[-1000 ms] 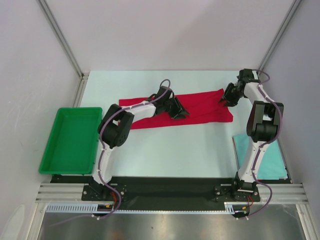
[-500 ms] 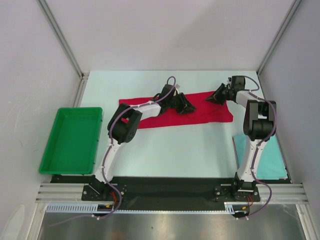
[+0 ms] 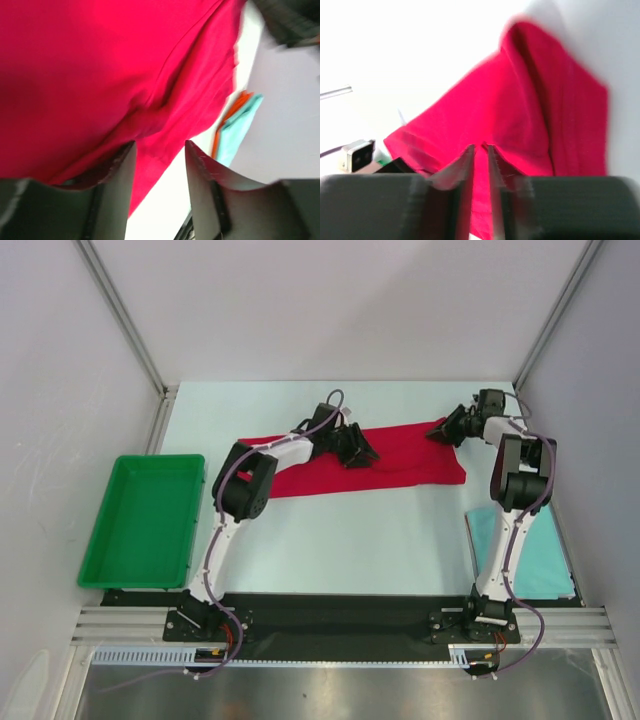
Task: Fold and stack the t-shirts
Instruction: Fold the tshirt
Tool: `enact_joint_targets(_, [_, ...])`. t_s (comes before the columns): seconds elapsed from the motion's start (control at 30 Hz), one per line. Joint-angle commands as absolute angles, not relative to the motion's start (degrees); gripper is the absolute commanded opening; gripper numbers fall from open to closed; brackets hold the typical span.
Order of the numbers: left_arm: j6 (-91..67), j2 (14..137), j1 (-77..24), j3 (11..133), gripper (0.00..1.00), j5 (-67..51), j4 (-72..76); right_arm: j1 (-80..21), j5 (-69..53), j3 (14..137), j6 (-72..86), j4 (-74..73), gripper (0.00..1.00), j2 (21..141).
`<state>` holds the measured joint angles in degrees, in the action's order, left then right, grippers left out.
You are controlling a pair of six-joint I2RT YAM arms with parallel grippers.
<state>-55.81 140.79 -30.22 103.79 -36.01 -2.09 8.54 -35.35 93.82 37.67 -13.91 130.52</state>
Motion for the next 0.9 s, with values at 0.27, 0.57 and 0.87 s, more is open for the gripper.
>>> enact_joint_targets(0.27, [-31.0,106.3,-28.0,88.3,0.66,-26.3,-26.5,9.3,-25.6,90.8,33.0,-33.5,0.58,112.4])
enact_joint_targets(0.57, [-33.7,84.6,-20.5,57.1,0.63,-15.0,-26.7,9.1,-24.6,65.8,38.1,-27.2,0.68,95.7])
enact_joint_targets(0.87, [-41.1,79.8,-11.0,46.1,0.61,-12.2,-22.2,9.8,-23.0,55.5,38.9,-22.4,0.64,91.9])
